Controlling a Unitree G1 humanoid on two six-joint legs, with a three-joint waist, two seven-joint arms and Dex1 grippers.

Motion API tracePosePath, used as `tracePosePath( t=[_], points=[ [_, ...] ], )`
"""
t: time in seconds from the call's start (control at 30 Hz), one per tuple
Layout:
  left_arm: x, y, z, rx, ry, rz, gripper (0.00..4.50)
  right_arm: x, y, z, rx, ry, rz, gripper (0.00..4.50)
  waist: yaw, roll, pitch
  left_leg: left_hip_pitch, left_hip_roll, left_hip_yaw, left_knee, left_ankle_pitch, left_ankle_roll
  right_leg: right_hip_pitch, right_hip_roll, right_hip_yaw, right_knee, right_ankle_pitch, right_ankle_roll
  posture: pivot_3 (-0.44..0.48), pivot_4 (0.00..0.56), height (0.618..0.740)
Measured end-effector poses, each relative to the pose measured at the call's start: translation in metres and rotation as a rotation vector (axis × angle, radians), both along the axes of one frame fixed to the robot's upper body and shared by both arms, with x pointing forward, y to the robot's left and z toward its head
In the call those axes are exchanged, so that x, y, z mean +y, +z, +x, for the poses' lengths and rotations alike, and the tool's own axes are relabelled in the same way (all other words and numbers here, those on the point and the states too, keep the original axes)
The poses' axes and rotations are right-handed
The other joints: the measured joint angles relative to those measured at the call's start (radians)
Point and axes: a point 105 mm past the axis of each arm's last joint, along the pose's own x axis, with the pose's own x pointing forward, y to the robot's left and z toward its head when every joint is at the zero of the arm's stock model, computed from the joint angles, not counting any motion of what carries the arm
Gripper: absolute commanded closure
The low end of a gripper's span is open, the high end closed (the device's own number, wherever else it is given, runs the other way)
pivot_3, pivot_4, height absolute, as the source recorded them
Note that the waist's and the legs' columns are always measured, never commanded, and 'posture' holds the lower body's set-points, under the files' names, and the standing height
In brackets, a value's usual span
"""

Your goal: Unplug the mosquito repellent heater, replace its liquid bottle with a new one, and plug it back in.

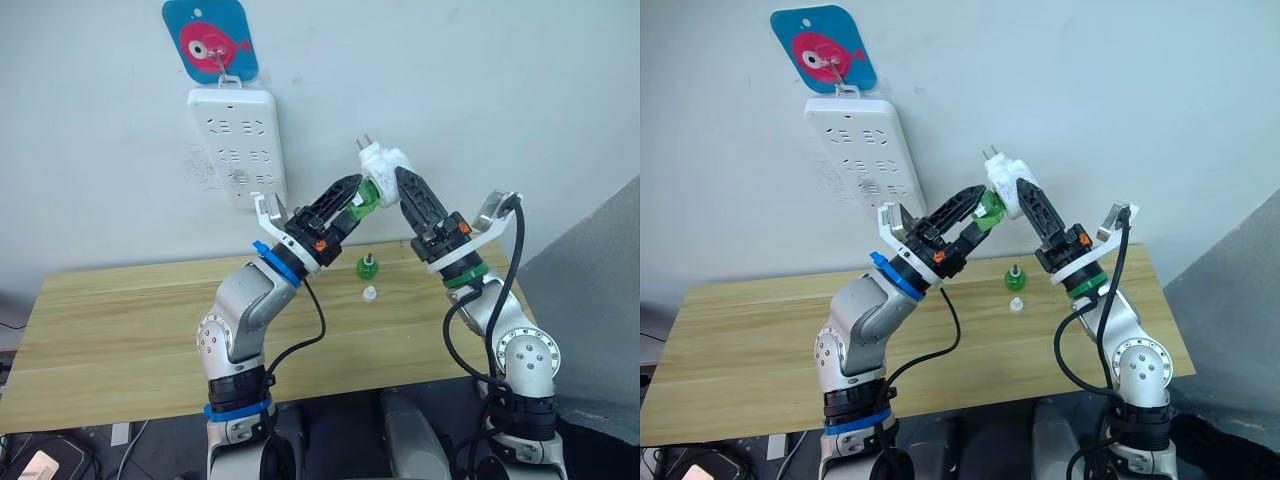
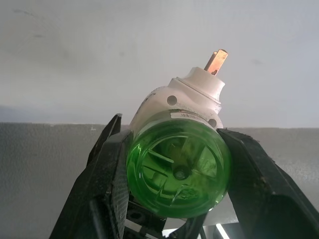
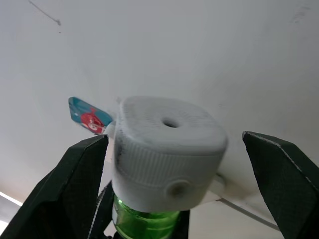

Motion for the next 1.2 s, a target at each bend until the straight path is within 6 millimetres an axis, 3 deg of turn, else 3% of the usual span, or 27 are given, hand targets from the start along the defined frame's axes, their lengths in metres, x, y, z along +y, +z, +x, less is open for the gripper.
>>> tracePosePath(
  t=[0.1, 0.2, 0.4, 0.63, 0.73, 0.83, 0.97, 1.07, 1.2],
  points=[
    [-0.003, 0.002, -0.002, -0.006, -0.012, 0.007, 2.19, 0.004, 0.003, -0.001, -0.007, 0.015, 0.006, 0.58, 0.000, 0.000, 0.000, 0.000, 0.000, 0.000, 0.000, 0.000, 0.000, 0.000, 0.000, 0.000, 0.000, 0.000, 0.000, -0.242, 0.248, 0.740],
    [-0.002, 0.004, -0.002, -0.006, -0.009, -0.012, 2.20, 0.005, 0.005, -0.002, -0.018, 0.031, 0.024, 1.44, -0.001, 0.000, 0.000, 0.000, 0.000, 0.000, 0.000, 0.000, 0.000, 0.000, 0.000, 0.000, 0.000, 0.000, 0.000, -0.243, 0.248, 0.740],
    [-0.001, 0.004, -0.002, -0.005, -0.009, -0.017, 2.20, 0.005, 0.006, -0.002, -0.023, 0.033, 0.027, 1.49, -0.002, 0.000, 0.000, 0.000, 0.000, 0.000, 0.000, 0.000, 0.000, 0.000, 0.000, 0.000, 0.000, 0.000, 0.000, -0.243, 0.246, 0.740],
    [-0.006, -0.003, -0.004, -0.011, -0.050, 0.014, 0.12, 0.003, 0.005, -0.001, -0.026, 0.022, 0.009, 1.51, -0.002, 0.000, 0.000, 0.000, 0.000, 0.000, 0.000, 0.000, 0.000, 0.000, 0.000, 0.000, 0.000, 0.000, 0.000, -0.237, 0.246, 0.740],
    [-0.005, -0.004, -0.011, -0.082, -0.097, 0.029, 0.00, 0.003, 0.004, -0.001, -0.021, 0.019, 0.002, 1.51, -0.005, 0.000, 0.000, 0.000, 0.000, 0.000, -0.001, 0.000, 0.000, 0.000, 0.000, 0.000, 0.000, 0.000, 0.000, -0.225, 0.247, 0.740],
    [0.026, -0.023, -0.018, -0.153, -0.100, 0.241, 0.00, -0.010, -0.003, 0.001, -0.010, -0.026, -0.052, 1.51, -0.020, 0.001, 0.000, 0.000, 0.001, -0.001, -0.001, 0.000, 0.000, -0.003, 0.002, 0.000, 0.003, 0.000, 0.000, -0.212, 0.248, 0.740],
    [0.056, -0.015, -0.020, -0.282, -0.021, 0.491, 0.00, -0.031, -0.005, 0.003, -0.024, -0.111, -0.186, 1.51, -0.017, 0.001, 0.000, 0.000, 0.000, -0.001, -0.001, 0.000, 0.000, -0.002, 0.001, 0.000, 0.002, 0.000, 0.000, -0.185, 0.252, 0.740],
    [0.072, -0.026, -0.025, -0.487, 0.090, 0.929, 0.00, -0.031, -0.001, -0.003, -0.087, -0.120, -0.367, 1.51, -0.018, 0.001, 0.000, 0.000, 0.000, 0.001, -0.004, 0.000, 0.000, -0.003, 0.001, 0.001, 0.000, 0.000, -0.001, -0.162, 0.252, 0.740],
    [0.100, -0.050, -0.028, -0.691, 0.279, 1.240, 0.00, -0.030, 0.004, -0.013, -0.192, -0.120, -0.584, 1.51, -0.015, 0.005, -0.002, 0.001, 0.002, 0.007, -0.006, 0.000, 0.000, -0.005, 0.001, 0.006, 0.000, -0.001, -0.001, -0.136, 0.251, 0.740]
  ],
)
